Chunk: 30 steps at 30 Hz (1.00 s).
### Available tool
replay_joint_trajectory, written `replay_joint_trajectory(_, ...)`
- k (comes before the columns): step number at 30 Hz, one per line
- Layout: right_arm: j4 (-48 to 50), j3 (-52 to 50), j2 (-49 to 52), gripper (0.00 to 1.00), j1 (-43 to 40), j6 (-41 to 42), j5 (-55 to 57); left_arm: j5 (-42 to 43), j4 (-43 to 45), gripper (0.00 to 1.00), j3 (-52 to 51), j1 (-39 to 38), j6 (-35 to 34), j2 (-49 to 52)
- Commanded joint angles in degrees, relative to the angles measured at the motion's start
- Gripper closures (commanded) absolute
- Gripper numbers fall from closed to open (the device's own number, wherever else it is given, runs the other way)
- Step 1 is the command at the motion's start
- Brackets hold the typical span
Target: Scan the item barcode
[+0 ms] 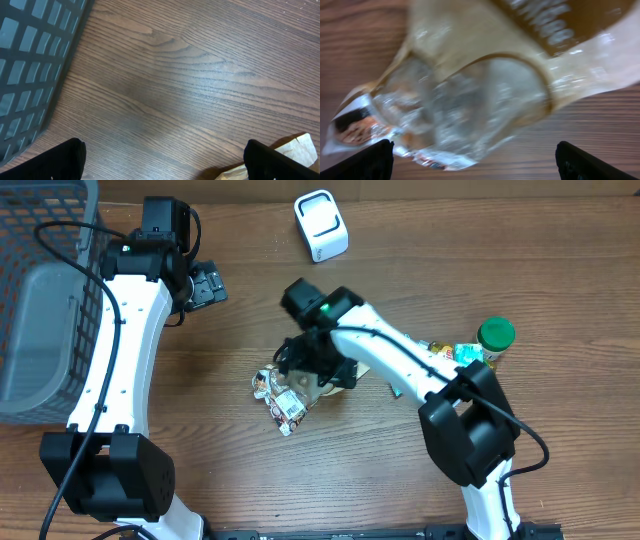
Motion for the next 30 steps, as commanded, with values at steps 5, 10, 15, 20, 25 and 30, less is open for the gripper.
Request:
replay_joint_trajectory(5, 2.2, -0.3, -0.1, 0.02, 1.4, 11.8, 2.2, 0.2, 0.0, 0.01, 0.5, 0.0, 0.8, -0.8)
replay_joint_trajectory(10, 2.4, -0.3, 0.0, 0.03, 1.4, 17.0, 4.8, 0.2, 0.0, 0.00, 0.5, 0.0, 0.8, -0.7)
replay_joint_trajectory(15, 4.2, -2.2, 0.7, 0.06, 1.9, 20.4, 4.7, 0.2, 0.0, 0.00, 0.5, 0.0, 0.8, -0.8)
replay_joint_trajectory(20, 8.9, -6.8, 1.8, 0.07, 2.1, 24.8, 4.8, 0.2, 0.0, 0.00, 0.5, 0.0, 0.8, -0.7)
replay_joint_trajectory(25, 17.8, -13.6, 1.8, 0.13, 1.2, 27.3, 4.8, 0.2, 0.0, 0.00, 0.5, 0.0, 0.8, -0.7)
replay_joint_trajectory(30, 21.9, -17.9, 1.8, 0.26, 1.2, 27.8, 6.5, 0.2, 0.0, 0.00, 0.5, 0.0, 0.8, -0.8)
